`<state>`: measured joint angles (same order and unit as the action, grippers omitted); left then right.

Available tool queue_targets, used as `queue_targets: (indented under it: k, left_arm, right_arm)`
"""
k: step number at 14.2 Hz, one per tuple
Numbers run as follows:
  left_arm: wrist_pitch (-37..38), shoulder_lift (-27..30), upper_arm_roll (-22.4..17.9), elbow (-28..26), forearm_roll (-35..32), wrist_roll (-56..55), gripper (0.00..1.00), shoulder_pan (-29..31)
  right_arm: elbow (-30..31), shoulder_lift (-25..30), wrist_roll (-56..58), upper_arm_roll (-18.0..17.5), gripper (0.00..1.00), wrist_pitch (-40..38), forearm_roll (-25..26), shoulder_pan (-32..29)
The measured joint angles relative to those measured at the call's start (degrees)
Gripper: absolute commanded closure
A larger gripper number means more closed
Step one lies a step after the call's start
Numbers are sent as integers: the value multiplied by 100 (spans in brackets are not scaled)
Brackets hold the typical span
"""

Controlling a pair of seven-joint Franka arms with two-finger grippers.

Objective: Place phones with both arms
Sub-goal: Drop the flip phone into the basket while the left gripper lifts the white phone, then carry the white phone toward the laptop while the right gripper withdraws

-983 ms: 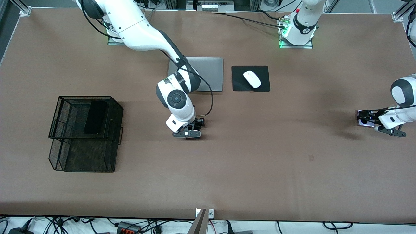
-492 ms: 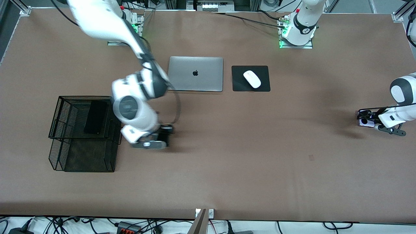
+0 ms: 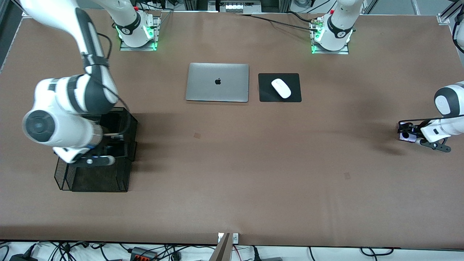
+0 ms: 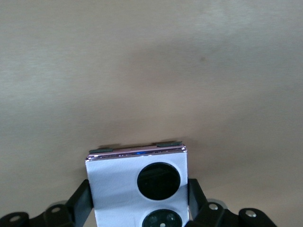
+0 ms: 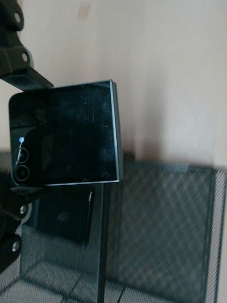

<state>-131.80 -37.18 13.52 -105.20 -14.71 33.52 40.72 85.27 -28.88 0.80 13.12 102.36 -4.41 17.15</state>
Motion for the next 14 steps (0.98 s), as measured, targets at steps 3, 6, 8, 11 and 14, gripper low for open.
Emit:
queue_targets:
  k: [3, 6, 8, 11, 14]
  left_arm:
    - [710, 241, 31, 46, 330, -735, 54, -593]
    - [1679, 607, 46, 279, 913, -1733, 55, -1521]
    - [2201, 730, 49, 548, 1462, -2415, 58, -2034]
    - [2355, 739, 65, 979, 1870, -3827, 57, -3017]
    - [2355, 631, 58, 1407, 2097, -4705, 59, -3927]
  right_arm:
    - [359, 26, 253, 338, 73, -2, 181, -103]
    - [619, 105, 386, 662, 73, -2, 213, -129]
    - [697, 166, 430, 747, 73, -2, 214, -214]
    - [780, 180, 492, 766, 71, 12, 215, -415]
    - [919, 177, 532, 766, 70, 119, 215, -496]
